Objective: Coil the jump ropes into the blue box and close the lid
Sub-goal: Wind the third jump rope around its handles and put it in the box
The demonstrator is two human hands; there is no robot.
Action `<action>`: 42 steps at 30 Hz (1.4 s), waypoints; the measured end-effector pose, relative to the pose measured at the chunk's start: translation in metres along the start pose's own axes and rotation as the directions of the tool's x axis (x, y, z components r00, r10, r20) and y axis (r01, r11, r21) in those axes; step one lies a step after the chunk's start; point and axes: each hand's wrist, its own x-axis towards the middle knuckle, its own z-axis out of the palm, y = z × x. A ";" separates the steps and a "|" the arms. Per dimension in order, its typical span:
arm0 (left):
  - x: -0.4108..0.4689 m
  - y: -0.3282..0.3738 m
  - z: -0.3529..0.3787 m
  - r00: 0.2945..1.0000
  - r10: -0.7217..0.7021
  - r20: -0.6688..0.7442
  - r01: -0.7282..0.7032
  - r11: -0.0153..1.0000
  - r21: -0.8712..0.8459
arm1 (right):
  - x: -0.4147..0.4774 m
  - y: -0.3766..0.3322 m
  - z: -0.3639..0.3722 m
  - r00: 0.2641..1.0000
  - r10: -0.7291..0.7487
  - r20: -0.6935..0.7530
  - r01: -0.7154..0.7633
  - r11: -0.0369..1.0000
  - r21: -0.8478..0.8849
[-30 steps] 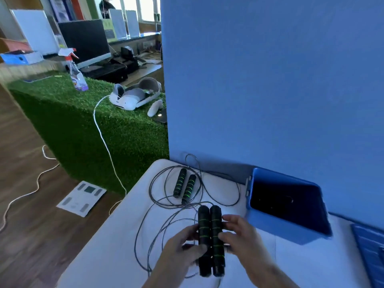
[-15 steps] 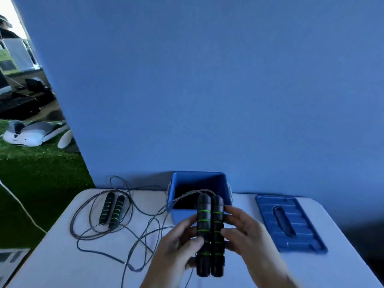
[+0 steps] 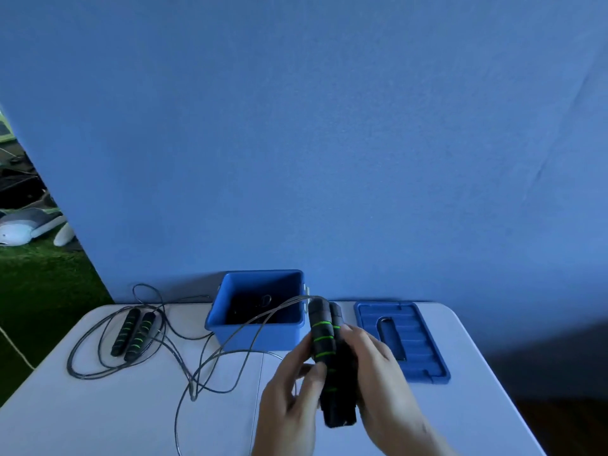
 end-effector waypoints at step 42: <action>0.021 0.057 -0.036 0.757 0.641 0.129 -0.610 0.624 0.488 | -0.012 -0.036 -0.015 0.923 0.269 0.276 -0.317 0.937 0.148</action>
